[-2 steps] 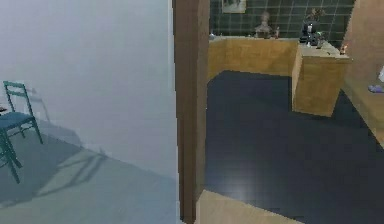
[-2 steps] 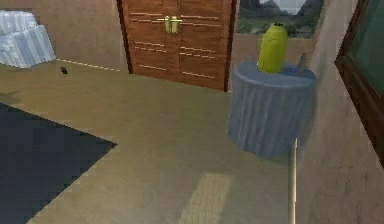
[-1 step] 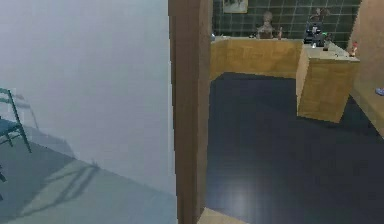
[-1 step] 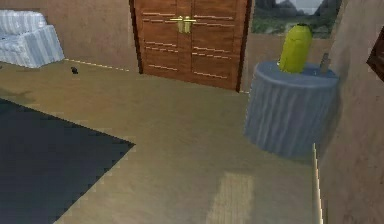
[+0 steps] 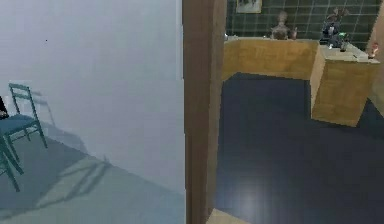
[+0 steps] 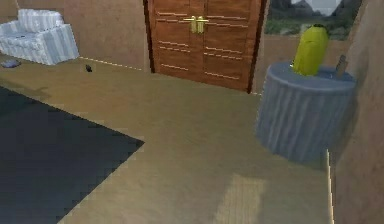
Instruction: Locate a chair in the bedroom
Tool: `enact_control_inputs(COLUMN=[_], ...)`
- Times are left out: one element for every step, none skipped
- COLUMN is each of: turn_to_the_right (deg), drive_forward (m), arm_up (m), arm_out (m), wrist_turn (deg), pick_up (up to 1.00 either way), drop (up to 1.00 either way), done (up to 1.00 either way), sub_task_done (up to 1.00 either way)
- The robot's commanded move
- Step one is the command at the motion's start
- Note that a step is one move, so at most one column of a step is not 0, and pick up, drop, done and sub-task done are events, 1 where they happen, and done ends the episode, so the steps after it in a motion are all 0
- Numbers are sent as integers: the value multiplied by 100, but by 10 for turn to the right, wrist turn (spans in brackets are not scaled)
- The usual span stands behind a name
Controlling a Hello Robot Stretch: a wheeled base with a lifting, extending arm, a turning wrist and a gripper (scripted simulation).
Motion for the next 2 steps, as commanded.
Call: enact_control_inputs(turn_to_the_right=[0, -450], drive_forward=[45, 0], arm_up=[0, 0], arm_out=[0, 0], wrist_turn=[0, 0], pick_up=[0, 0], drop=[0, 0], done=[0, 0], sub_task_done=[0, 0])
